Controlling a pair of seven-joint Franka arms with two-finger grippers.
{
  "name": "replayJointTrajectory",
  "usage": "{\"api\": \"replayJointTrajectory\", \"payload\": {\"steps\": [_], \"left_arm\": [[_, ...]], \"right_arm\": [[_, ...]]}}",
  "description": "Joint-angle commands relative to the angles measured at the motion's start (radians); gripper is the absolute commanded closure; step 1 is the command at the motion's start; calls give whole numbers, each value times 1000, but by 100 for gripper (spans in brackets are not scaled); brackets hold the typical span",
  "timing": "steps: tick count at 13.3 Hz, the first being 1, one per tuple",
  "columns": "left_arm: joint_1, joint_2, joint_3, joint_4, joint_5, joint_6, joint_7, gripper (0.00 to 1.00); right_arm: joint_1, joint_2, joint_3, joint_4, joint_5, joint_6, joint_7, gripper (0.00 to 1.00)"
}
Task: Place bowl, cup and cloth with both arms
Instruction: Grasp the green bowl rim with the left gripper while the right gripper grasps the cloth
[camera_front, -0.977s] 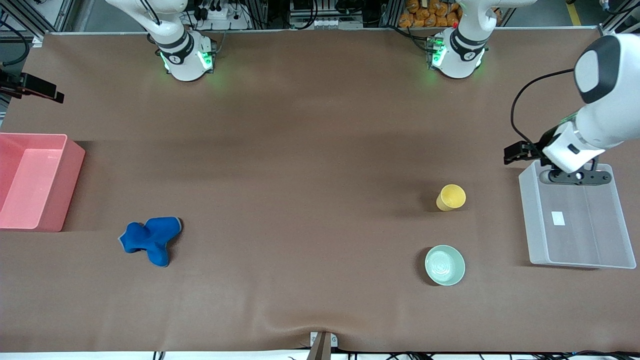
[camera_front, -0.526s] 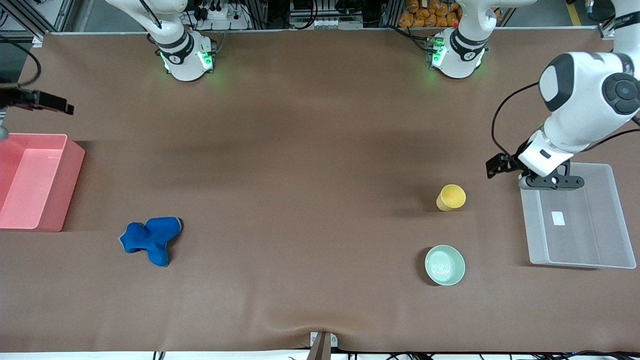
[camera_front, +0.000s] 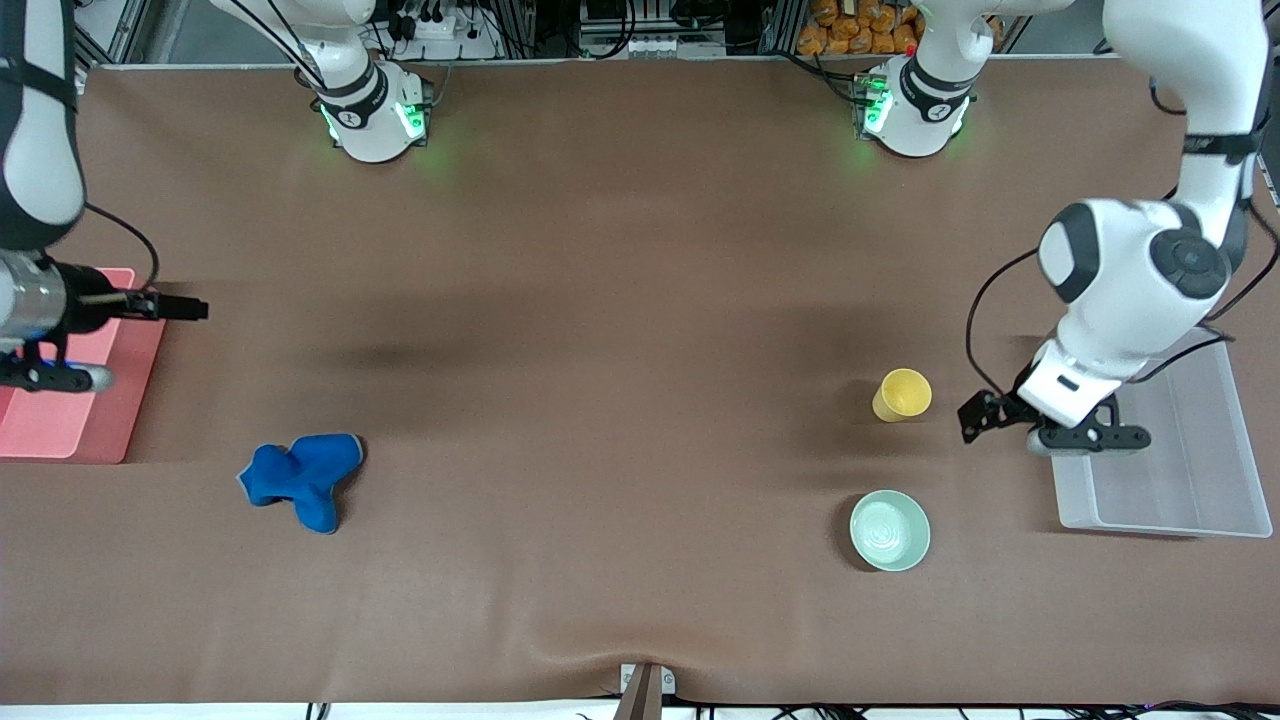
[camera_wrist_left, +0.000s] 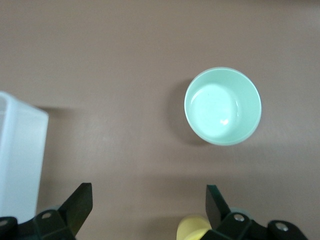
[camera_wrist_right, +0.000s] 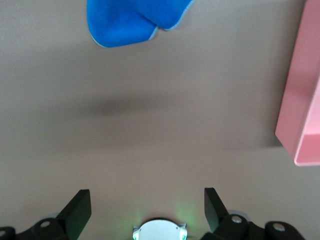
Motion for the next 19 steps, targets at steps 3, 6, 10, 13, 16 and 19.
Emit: {"api": "replayJointTrajectory", "payload": {"steps": [3, 6, 10, 13, 16, 19], "left_arm": [[-8, 197, -1, 241, -22, 51, -74, 0], [-5, 289, -1, 308, -21, 52, -74, 0], [-9, 375, -4, 364, -64, 57, -62, 0], [-15, 411, -24, 367, -64, 87, -69, 0], [-23, 435, -22, 367, -64, 124, -71, 27], [-23, 466, -22, 373, -62, 161, -66, 53]], "right_arm": [[20, 93, 0, 54, 7, 99, -210, 0], [20, 168, 0, 114, 2, 120, -346, 0], [6, 251, -1, 113, -12, 263, -482, 0], [-23, 312, -3, 111, -13, 375, -595, 0], [-44, 367, -3, 110, -9, 471, -677, 0], [-44, 412, -1, 105, -1, 571, -730, 0]]}}
